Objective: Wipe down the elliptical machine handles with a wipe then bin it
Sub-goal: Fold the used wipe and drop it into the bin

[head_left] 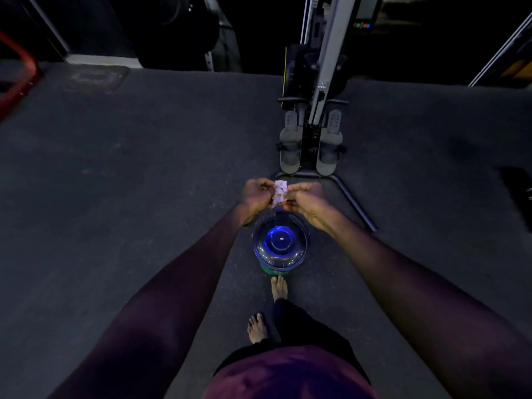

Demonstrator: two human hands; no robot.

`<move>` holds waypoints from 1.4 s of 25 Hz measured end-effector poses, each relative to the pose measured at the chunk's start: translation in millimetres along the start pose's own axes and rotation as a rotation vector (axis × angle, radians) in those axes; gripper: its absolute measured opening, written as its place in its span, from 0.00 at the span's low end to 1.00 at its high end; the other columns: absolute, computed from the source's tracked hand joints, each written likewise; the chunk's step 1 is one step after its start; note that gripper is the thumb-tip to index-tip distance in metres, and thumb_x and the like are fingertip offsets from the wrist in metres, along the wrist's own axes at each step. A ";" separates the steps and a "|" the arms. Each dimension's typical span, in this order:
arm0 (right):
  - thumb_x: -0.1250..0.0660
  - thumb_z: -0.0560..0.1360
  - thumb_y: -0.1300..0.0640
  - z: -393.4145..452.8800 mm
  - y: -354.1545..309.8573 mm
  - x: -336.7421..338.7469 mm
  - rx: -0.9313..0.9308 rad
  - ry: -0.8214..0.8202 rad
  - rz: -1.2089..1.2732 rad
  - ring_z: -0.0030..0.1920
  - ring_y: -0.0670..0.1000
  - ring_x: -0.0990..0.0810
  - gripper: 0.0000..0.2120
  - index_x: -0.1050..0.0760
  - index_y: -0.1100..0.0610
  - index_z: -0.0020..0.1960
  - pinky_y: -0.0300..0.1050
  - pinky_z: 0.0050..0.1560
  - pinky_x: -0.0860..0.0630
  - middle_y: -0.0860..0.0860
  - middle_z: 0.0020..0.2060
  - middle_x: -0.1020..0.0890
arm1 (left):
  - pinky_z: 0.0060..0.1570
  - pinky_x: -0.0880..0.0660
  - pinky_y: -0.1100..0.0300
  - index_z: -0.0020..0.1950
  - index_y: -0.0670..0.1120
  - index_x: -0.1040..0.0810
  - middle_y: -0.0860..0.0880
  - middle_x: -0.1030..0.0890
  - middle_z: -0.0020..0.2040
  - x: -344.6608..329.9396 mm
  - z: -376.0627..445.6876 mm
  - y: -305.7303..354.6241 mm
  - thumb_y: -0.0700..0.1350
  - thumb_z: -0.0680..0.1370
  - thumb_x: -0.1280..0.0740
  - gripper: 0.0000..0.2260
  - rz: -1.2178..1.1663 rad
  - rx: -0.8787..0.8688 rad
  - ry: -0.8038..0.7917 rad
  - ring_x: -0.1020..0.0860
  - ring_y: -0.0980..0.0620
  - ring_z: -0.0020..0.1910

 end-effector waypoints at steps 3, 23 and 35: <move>0.32 0.73 0.75 15.0 -5.7 1.3 -0.002 0.035 0.036 0.28 0.49 0.21 0.12 0.26 0.59 0.43 0.40 0.28 0.21 0.57 0.35 0.20 | 0.24 0.25 0.67 0.53 0.36 0.20 0.48 0.23 0.34 -4.5 17.3 7.1 0.32 0.79 0.37 0.08 0.025 0.001 -0.025 0.26 0.63 0.21; 0.31 0.73 0.73 72.5 3.5 -2.2 -0.082 0.094 0.053 0.34 0.53 0.19 0.09 0.25 0.60 0.44 0.42 0.33 0.19 0.58 0.36 0.18 | 0.33 0.22 0.58 0.43 0.44 0.21 0.44 0.21 0.36 -18.1 78.4 -17.1 0.35 0.79 0.36 0.08 0.012 0.077 -0.132 0.24 0.52 0.31; 0.33 0.75 0.71 86.5 97.9 12.8 -0.260 0.107 -0.102 0.33 0.50 0.20 0.11 0.26 0.57 0.39 0.41 0.32 0.20 0.56 0.34 0.20 | 0.31 0.21 0.63 0.40 0.44 0.24 0.46 0.20 0.33 -54.4 60.3 -103.6 0.36 0.80 0.35 0.09 -0.029 0.346 -0.341 0.20 0.54 0.28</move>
Point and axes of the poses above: each hand's wrist, its own z-axis towards the middle knuckle, its own x-axis out of the back of the hand, y = z × x, the point moved 8 cm from there along z, towards the middle knuckle
